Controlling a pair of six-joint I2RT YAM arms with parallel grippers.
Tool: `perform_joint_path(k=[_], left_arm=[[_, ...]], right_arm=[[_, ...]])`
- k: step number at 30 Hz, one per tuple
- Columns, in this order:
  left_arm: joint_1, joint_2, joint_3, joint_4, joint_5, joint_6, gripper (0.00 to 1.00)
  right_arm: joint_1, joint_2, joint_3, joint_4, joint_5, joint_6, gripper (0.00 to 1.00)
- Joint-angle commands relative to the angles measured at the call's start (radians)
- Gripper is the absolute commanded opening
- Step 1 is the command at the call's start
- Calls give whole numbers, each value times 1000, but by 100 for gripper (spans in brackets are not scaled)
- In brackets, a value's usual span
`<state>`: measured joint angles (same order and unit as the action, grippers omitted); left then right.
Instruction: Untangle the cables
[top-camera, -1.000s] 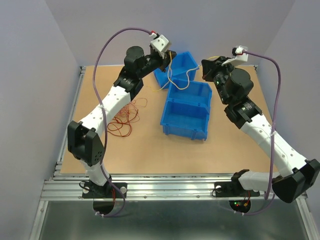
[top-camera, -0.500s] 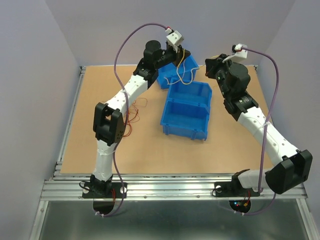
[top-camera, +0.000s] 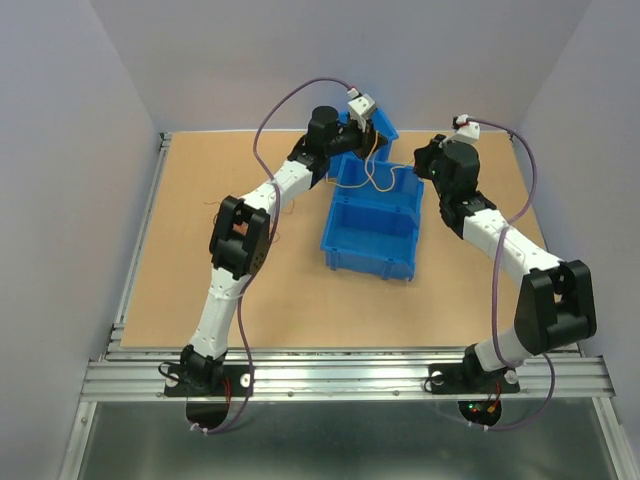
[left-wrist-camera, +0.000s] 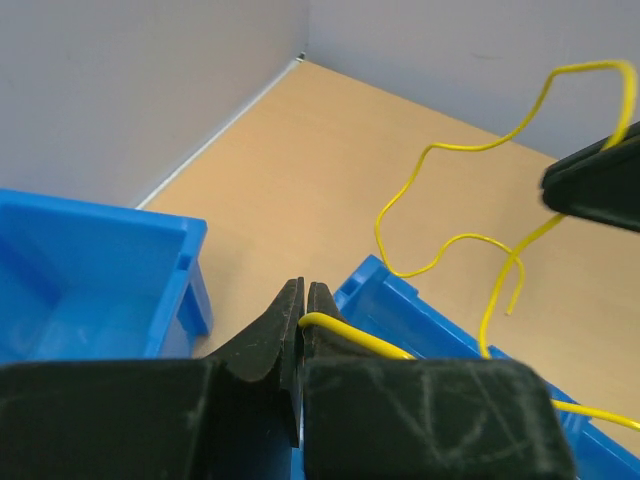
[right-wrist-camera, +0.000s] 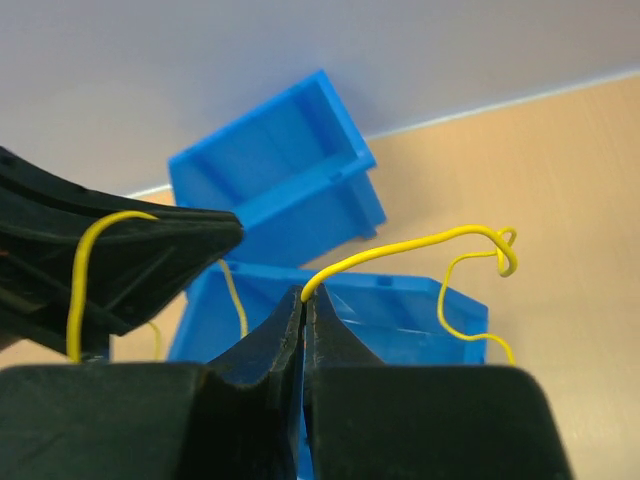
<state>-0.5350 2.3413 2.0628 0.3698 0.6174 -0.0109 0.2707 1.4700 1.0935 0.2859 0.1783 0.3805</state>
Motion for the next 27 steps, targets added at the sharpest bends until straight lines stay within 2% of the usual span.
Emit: perform_joint_path(k=[1,6,11,20,25,27], left_arm=[[-6,-30,79,92,87,-55,0],[-31,-63,132,90,59,-21,0],[-42,-74,184,127,62,-56,0],[-62,-13,215,164,38,-113,0],[-34,-2,181,161,67,-127,0],[-8,-22,123,152,88,-121,0]], right_arm=[[-7,-4,-41,124,-16,15,1],[-11,-30,-76,131,4,11,1],[-18,-77,-102,131,35,8,0],[-28,-102,-119,134,24,3,1],[-28,-68,-121,148,-36,5,1],[-28,-60,-127,160,-77,1,1]])
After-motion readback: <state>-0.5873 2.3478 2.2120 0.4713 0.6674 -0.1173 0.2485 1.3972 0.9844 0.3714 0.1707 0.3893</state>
